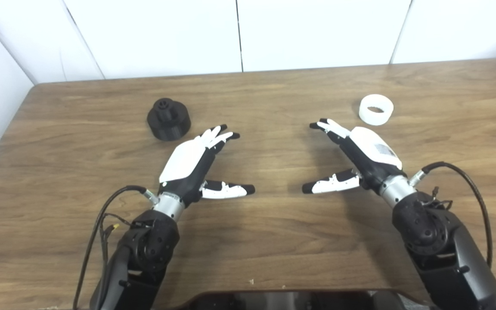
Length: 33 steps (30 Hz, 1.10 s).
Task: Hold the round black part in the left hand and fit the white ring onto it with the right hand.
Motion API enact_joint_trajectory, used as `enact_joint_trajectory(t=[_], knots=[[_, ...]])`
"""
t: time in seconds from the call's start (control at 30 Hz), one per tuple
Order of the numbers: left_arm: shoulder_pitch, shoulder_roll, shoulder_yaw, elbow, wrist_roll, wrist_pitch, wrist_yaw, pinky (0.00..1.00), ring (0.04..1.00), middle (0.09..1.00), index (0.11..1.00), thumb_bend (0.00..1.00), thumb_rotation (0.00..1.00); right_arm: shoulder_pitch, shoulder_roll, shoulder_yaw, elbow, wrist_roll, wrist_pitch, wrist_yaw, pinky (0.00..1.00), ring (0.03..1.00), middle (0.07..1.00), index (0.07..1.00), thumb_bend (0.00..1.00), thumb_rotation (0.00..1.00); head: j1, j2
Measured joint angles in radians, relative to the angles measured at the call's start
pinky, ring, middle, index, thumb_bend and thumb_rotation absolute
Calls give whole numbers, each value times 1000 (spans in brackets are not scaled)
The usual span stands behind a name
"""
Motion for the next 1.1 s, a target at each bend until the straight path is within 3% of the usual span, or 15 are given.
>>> enact_joint_trajectory(t=[0.23,0.33,0.47,0.8,1.1], knots=[[0,-10,-16,8,16,3,5,987,1000,1000,885,977,499,4,-9,-9,0,18,-14,-3,879,931,961,905,944,481,176,-40],[0,-30,-32,15,36,5,6,973,1000,1000,879,986,505,10,-18,-24,1,38,-37,-12,859,922,954,899,943,467,195,-44],[-2,-59,-40,37,43,5,12,969,1000,1000,876,988,519,15,-31,-35,2,44,-43,-21,849,923,954,892,953,440,193,-48],[-2,-56,-39,36,48,5,22,971,1000,1000,873,968,500,23,-37,-39,2,55,-56,-28,835,909,939,878,948,436,180,-41],[-2,-54,-6,36,57,3,76,951,1000,1000,836,942,486,23,-36,-39,2,54,-58,-31,841,913,944,881,945,440,180,-43]])
